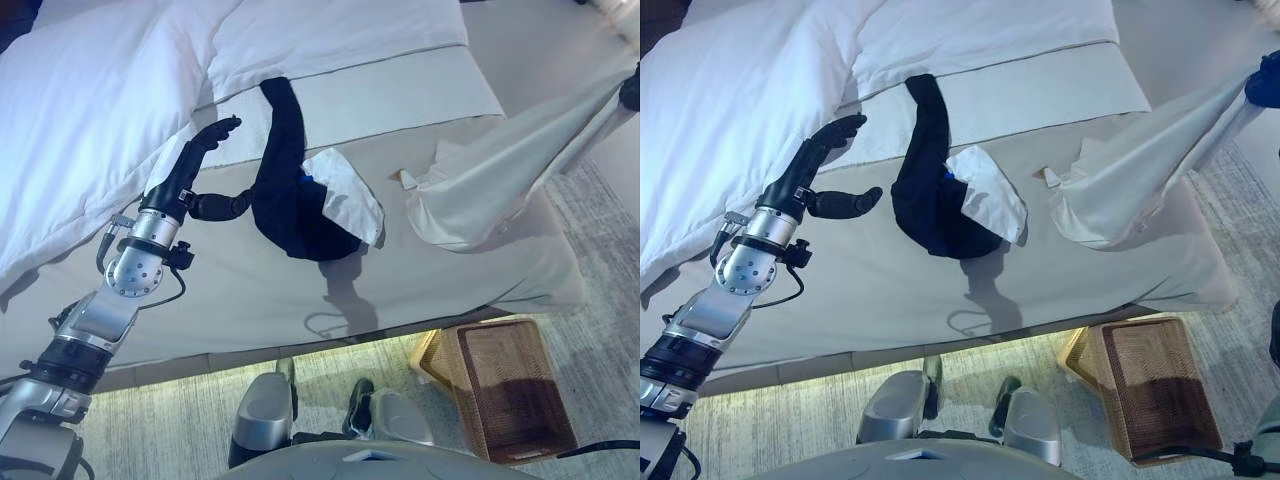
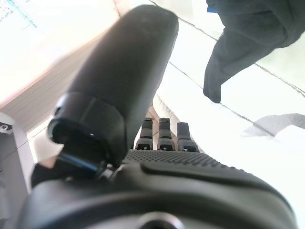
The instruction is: Pick up the clothes from the bed and place them into the basket
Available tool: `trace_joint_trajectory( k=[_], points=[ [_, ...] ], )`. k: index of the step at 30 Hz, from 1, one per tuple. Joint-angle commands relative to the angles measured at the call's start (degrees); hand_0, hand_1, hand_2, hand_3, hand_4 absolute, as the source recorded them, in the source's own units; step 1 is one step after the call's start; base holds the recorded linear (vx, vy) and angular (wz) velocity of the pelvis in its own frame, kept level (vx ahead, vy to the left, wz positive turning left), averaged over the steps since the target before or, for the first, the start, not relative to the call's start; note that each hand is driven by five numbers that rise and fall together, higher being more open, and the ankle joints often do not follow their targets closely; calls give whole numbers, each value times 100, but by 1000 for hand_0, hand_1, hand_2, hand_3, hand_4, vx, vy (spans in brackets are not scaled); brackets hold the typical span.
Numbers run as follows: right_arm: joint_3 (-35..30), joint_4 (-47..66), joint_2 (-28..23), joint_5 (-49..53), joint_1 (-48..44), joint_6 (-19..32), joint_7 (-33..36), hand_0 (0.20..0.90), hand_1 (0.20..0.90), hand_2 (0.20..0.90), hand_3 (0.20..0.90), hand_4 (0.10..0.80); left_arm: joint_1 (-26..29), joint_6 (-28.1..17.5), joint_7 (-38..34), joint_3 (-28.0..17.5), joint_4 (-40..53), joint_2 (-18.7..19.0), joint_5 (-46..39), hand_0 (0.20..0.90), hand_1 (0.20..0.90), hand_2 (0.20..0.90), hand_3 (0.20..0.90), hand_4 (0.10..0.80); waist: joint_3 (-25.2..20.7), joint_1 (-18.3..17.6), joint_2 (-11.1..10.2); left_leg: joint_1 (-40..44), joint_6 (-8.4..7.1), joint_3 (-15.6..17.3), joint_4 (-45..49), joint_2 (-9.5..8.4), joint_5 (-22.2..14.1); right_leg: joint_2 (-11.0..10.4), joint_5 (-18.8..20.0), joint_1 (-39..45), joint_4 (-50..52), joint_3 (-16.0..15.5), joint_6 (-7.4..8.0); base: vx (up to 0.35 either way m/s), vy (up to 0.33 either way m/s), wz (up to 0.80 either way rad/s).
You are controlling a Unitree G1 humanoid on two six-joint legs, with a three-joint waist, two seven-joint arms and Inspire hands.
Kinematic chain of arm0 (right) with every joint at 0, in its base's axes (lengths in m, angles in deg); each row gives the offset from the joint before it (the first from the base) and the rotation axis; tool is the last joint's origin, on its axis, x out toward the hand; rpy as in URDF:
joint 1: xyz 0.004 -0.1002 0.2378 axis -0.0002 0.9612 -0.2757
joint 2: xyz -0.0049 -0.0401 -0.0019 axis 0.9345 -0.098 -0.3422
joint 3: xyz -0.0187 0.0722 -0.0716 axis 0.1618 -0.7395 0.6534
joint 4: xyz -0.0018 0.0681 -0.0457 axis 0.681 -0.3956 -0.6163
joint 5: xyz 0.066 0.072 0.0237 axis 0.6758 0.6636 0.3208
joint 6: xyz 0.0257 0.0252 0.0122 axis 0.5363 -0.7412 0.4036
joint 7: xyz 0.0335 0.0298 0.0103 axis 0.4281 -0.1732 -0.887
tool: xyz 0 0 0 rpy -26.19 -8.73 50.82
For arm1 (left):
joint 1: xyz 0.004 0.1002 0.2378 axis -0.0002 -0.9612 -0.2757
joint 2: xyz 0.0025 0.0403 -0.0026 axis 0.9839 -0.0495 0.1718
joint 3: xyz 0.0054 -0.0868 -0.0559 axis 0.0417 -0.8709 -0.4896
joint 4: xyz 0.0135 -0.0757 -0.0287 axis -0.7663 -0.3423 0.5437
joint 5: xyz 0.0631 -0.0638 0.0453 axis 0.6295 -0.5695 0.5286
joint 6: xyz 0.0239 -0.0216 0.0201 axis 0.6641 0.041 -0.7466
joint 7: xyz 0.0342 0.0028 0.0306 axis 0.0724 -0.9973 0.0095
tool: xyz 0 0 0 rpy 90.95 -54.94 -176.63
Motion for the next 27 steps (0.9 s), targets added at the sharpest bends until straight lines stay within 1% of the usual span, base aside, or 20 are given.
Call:
trace_joint_trajectory(
  k=[1,4,8,14,18,21,24,25,27],
  points=[
    [128,461,-698,486,-212,793,11,300,300,300,200,100,-385,-496,-185,-68,-129,-134,106,900,900,900,900,800,-1578,-107,-181,-146,-308,25,-59,128,-141,213,276,-130,-293,91,159,12,39,-12],
    [359,562,-934,585,-576,837,-35,300,300,300,200,100,-406,-569,-239,38,-347,-197,169,900,900,900,900,800,-1747,-202,-202,-8,-355,36,-440,146,25,281,383,-72,-569,168,207,14,37,-14],
    [608,735,-1223,890,-1008,846,-6,300,300,300,200,100,-455,-769,-276,111,-719,-278,259,900,900,900,900,800,-1911,-375,-211,145,-376,88,-743,158,113,347,475,-44,-737,339,253,30,38,-15],
    [608,1301,-1363,811,-985,820,352,300,300,300,200,100,-372,-960,-410,235,-1109,-404,420,900,900,900,900,800,-2028,-635,-165,285,-373,190,-1019,146,190,402,588,-47,-912,574,316,16,48,-9],
    [334,1737,-1444,792,-660,778,487,300,300,300,200,100,-309,-1101,-474,243,-1416,-453,485,900,900,900,900,800,-2070,-829,-133,346,-351,270,-1088,129,177,431,649,-99,-966,787,365,25,32,-6],
    [-46,2049,-1545,811,-280,748,580,300,300,300,200,100,-294,-1147,-512,194,-1564,-483,529,900,900,900,900,800,-2076,-977,-136,365,-323,359,-1077,128,130,441,713,-137,-1049,956,399,31,18,-34],
    [-346,2243,-1605,817,11,694,631,300,300,300,200,100,-295,-1156,-538,186,-1623,-514,573,900,900,900,900,800,-2087,-1053,-156,370,-314,416,-1069,131,107,446,762,-161,-1106,1057,425,30,3,-36],
    [-549,2356,-1688,830,198,640,632,300,300,300,200,100,-313,-1225,-562,164,-1707,-527,651,900,900,900,900,800,-2093,-1117,-158,376,-305,451,-1075,137,93,452,790,-191,-1123,1128,443,31,1,-30],
    [-731,2389,-1753,854,372,633,596,300,300,300,200,100,-318,-1275,-607,169,-1769,-525,718,900,900,900,900,800,-2106,-1166,-167,377,-293,482,-1076,140,82,466,796,-222,-1118,1197,452,44,4,-41]
  ],
)
